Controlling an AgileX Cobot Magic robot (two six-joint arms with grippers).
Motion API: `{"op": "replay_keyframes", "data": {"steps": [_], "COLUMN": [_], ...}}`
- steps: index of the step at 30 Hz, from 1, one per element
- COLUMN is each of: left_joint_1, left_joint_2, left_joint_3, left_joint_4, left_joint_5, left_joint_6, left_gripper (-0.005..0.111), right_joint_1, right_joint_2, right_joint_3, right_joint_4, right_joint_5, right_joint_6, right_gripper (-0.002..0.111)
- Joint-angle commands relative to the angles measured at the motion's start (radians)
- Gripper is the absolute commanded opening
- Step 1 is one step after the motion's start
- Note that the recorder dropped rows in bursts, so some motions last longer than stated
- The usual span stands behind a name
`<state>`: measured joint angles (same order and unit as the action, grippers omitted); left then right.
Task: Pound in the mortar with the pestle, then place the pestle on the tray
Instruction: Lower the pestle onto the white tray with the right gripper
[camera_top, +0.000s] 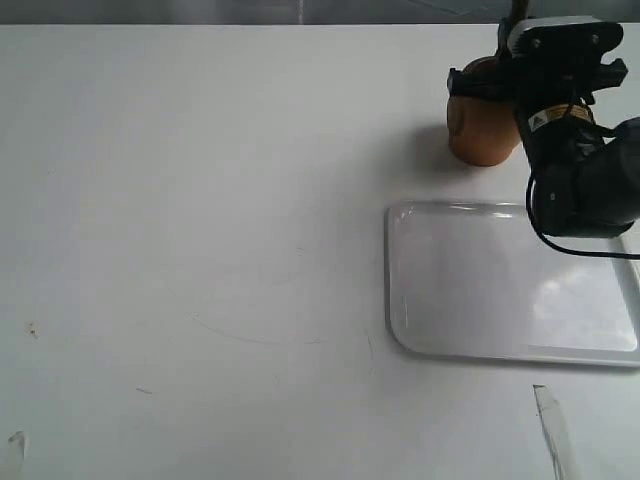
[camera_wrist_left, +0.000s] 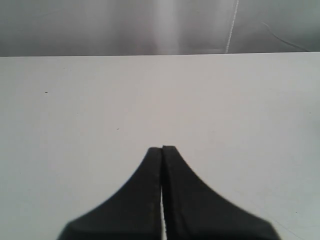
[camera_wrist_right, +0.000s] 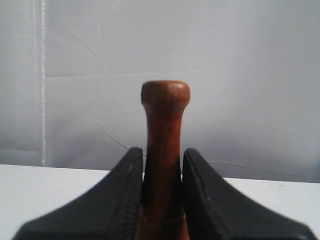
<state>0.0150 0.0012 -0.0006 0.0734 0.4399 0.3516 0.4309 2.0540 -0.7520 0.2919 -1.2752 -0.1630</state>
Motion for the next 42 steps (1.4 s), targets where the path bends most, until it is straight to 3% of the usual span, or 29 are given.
{"op": "replay_keyframes", "data": {"steps": [1,7,14,22,27,33,38,42], "left_joint_1": [-0.008,-0.008,-0.008,-0.008,-0.008,-0.008,-0.008,-0.008], "left_joint_2": [-0.001,-0.001,-0.001,-0.001,-0.001,-0.001,-0.001,-0.001], "left_joint_3": [0.001,0.001,0.001,0.001,0.001,0.001,0.001,0.001], "left_joint_4": [-0.007,-0.007,-0.007,-0.007,-0.007,-0.007,-0.007,-0.007], "left_joint_5": [-0.003,-0.003,-0.003,-0.003,-0.003,-0.003,-0.003,-0.003], "left_joint_6": [-0.008,-0.008,-0.008,-0.008,-0.008,-0.008,-0.008,-0.008], "left_gripper": [0.0,0.0,0.0,0.0,0.0,0.0,0.0,0.0], "right_joint_1": [-0.001,-0.001,-0.001,-0.001,-0.001,-0.001,-0.001,0.013], "right_joint_2": [-0.129,-0.493,-0.832,-1.045,-1.067,-0.965,-0.85,-0.716], "right_joint_3": [0.01,0.002,-0.072,-0.077,-0.075,-0.075,-0.075,-0.075], "right_joint_4": [0.013,-0.079,-0.222,-0.497,-0.511,-0.303,-0.06,-0.057], "right_joint_5": [0.054,0.24,0.797,1.347,1.725,2.092,2.13,2.134], "right_joint_6": [-0.019,-0.038,-0.136,-0.148,-0.212,-0.543,-0.759,-0.808], "right_gripper": [0.0,0.0,0.0,0.0,0.0,0.0,0.0,0.0]}}
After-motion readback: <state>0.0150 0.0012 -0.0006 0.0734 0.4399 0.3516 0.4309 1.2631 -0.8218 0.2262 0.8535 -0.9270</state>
